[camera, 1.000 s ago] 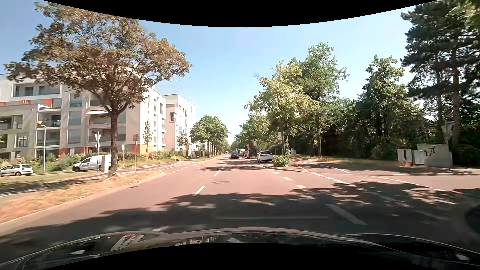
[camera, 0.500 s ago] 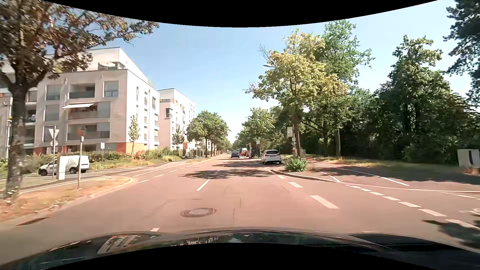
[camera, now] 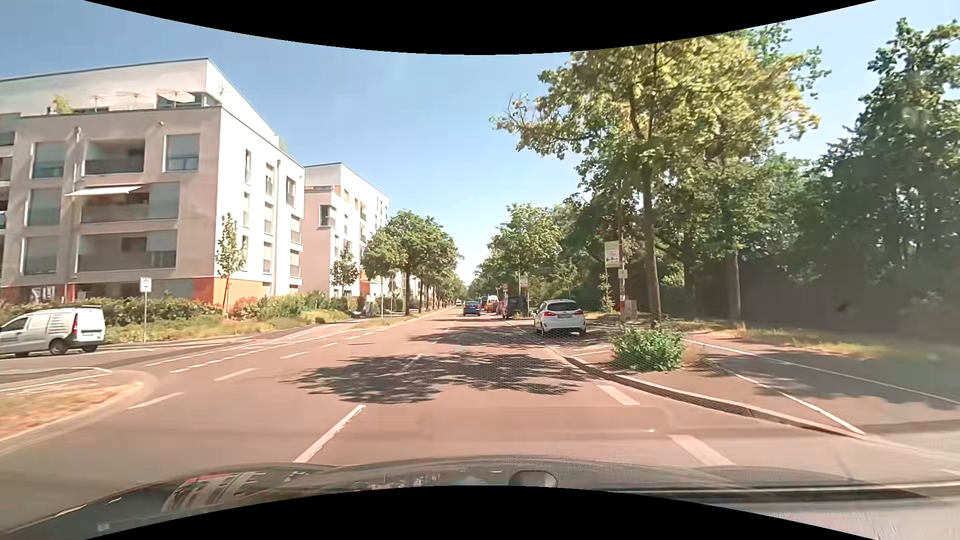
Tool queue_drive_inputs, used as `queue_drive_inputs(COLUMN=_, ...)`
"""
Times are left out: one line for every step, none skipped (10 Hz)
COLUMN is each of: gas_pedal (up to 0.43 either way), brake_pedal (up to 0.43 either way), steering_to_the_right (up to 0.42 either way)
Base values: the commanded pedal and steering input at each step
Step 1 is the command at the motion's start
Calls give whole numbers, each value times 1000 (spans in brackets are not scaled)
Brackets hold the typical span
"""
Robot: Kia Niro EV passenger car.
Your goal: Follow the waypoints while adhering to traffic rules and regulations
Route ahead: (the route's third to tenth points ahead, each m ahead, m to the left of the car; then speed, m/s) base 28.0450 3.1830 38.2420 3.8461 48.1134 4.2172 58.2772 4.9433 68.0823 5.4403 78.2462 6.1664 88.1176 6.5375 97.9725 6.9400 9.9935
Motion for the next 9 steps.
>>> queue_drive_inputs(gas_pedal=87, brake_pedal=0, steering_to_the_right=-9)
queue_drive_inputs(gas_pedal=87, brake_pedal=0, steering_to_the_right=-10)
queue_drive_inputs(gas_pedal=87, brake_pedal=0, steering_to_the_right=-9)
queue_drive_inputs(gas_pedal=87, brake_pedal=0, steering_to_the_right=-9)
queue_drive_inputs(gas_pedal=87, brake_pedal=0, steering_to_the_right=-10)
queue_drive_inputs(gas_pedal=87, brake_pedal=0, steering_to_the_right=-9)
queue_drive_inputs(gas_pedal=87, brake_pedal=0, steering_to_the_right=-10)
queue_drive_inputs(gas_pedal=67, brake_pedal=0, steering_to_the_right=-9)
queue_drive_inputs(gas_pedal=59, brake_pedal=0, steering_to_the_right=-9)
